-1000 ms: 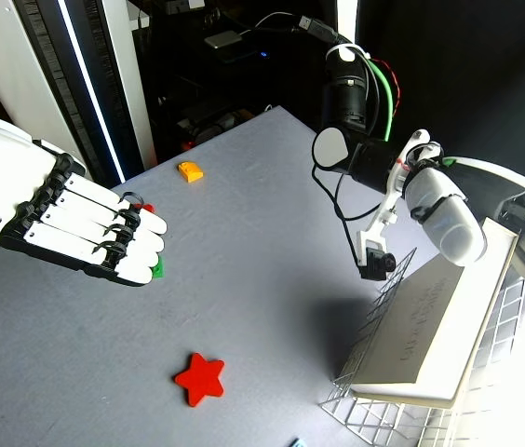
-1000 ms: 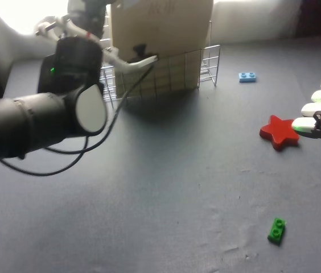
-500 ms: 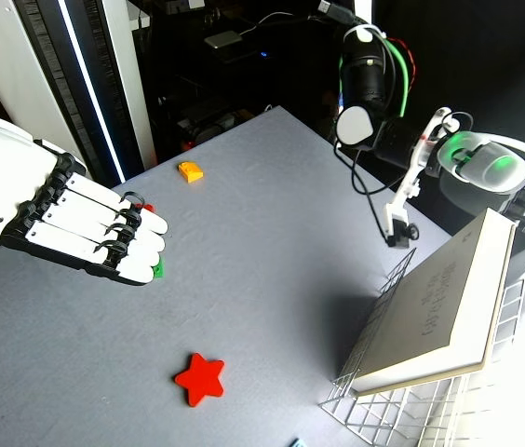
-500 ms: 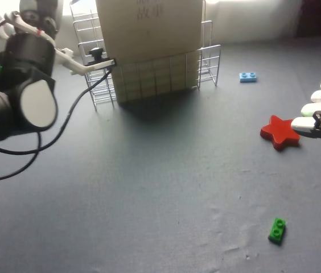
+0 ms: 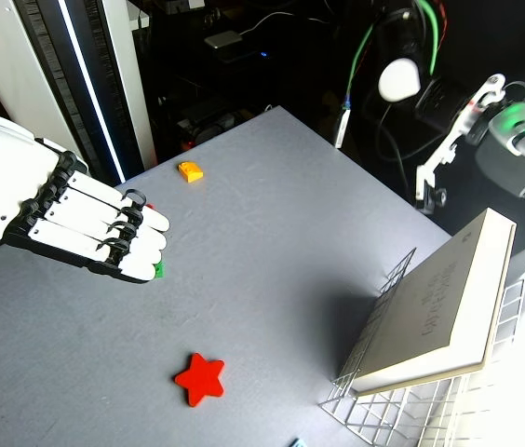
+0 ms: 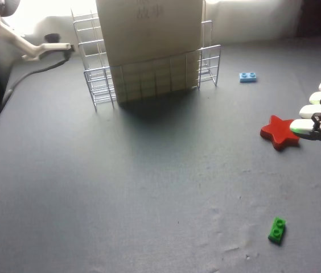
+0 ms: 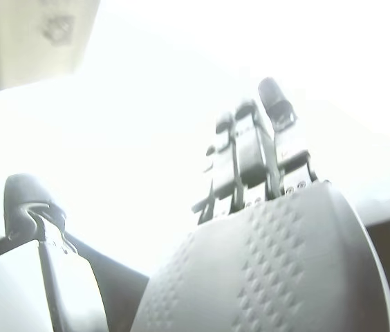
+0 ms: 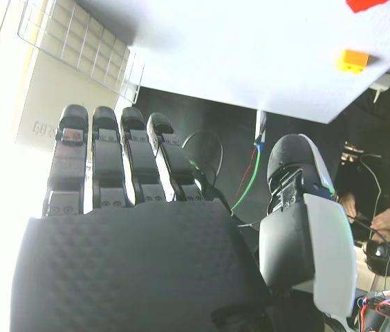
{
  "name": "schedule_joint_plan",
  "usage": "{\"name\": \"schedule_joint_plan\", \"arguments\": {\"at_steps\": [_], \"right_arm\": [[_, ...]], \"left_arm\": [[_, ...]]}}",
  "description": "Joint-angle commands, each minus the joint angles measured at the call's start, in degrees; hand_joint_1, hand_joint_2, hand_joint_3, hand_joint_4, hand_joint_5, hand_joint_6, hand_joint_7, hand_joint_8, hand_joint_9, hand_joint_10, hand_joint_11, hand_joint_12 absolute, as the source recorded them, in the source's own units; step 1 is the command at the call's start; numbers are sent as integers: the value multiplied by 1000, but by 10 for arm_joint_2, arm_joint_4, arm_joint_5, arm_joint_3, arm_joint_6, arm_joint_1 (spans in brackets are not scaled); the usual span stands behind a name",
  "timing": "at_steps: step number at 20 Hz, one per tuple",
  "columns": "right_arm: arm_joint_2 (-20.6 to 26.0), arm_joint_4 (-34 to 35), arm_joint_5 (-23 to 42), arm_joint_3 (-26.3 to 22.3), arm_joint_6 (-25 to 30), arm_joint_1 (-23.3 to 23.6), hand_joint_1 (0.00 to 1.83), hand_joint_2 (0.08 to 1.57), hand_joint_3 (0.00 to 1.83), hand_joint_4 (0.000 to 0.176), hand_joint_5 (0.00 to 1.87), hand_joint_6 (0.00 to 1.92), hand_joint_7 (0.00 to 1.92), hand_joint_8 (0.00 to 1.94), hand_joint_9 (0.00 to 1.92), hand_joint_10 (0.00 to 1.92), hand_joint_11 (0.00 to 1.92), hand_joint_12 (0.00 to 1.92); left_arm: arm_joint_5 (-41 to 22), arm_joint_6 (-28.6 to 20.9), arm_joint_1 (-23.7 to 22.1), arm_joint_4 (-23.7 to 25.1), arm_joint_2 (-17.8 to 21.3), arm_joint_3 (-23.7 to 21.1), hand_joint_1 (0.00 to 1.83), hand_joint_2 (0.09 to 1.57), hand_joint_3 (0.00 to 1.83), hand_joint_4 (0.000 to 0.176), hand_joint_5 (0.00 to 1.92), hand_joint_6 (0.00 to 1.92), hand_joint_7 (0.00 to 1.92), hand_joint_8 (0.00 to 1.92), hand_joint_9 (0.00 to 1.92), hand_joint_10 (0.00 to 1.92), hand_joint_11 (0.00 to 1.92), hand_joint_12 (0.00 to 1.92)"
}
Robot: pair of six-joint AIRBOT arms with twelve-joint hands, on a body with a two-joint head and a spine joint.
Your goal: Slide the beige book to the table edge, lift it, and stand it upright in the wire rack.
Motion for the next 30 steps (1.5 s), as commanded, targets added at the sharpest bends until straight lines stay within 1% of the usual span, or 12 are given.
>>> {"name": "schedule_joint_plan", "arguments": {"at_steps": [1,3,4,7,11,13,15,16,18,19,24,30], "right_arm": [[3,11,-6,-1,0,7,0,1137,0,0,17,6,2,0,0,0,0,0],[3,11,-6,-1,-1,7,0,1136,0,0,5,2,0,0,0,0,0,0],[3,11,-6,-1,-1,7,0,1144,1,0,3,1,0,0,0,0,0,0],[4,11,-5,-1,-1,6,0,1144,1,0,10,3,0,0,0,0,0,0],[4,11,-1,-1,-2,6,0,1142,0,0,26,8,13,4,0,0,0,0],[4,11,2,-1,-3,6,0,1142,0,0,30,9,16,5,0,0,0,0],[4,11,2,-2,-3,6,0,1137,0,0,18,2,4,0,0,0,0,0],[4,11,2,-2,-3,6,0,1142,0,0,13,0,0,0,0,0,0,0],[4,11,2,-3,-4,5,0,1133,0,0,7,0,1,0,0,0,0,0],[5,11,2,-4,-5,5,0,1135,0,0,18,5,11,4,0,0,0,0],[5,11,2,-4,-6,4,0,1136,0,0,17,3,0,0,0,0,0,0],[6,11,2,-5,-6,4,0,1148,2,0,102,13,85,8,34,6,2,0]], "left_arm": [[52,-6,-13,17,15,-1,554,928,4,0,42,1,210,1,211,3,0,555],[31,-6,-31,16,39,-13,542,936,7,0,38,2,203,0,206,2,0,540],[19,-6,-38,-2,57,-28,540,920,0,0,72,8,240,8,243,9,0,631],[-8,-6,-48,-10,97,-59,543,932,4,0,64,1,224,0,223,0,0,583],[-133,-6,-119,188,127,-60,533,935,2,0,64,0,212,0,215,0,0,537],[-136,-6,-130,232,138,-61,515,940,3,0,71,2,224,3,225,3,0,574],[-176,-6,-162,322,155,-62,513,946,1,0,56,5,206,5,206,5,0,542],[-191,-2,-169,329,161,-67,506,948,2,0,60,6,212,7,210,5,0,546],[-166,19,-158,329,180,-82,502,944,0,0,73,5,224,5,220,4,0,563],[-153,21,-130,329,196,-101,477,955,3,0,58,0,209,0,209,1,0,548],[-165,17,-71,329,224,-149,524,951,0,0,95,6,247,8,242,10,0,567],[-132,-6,-14,329,252,-230,622,923,1,0,391,25,542,35,519,46,0,924]]}}
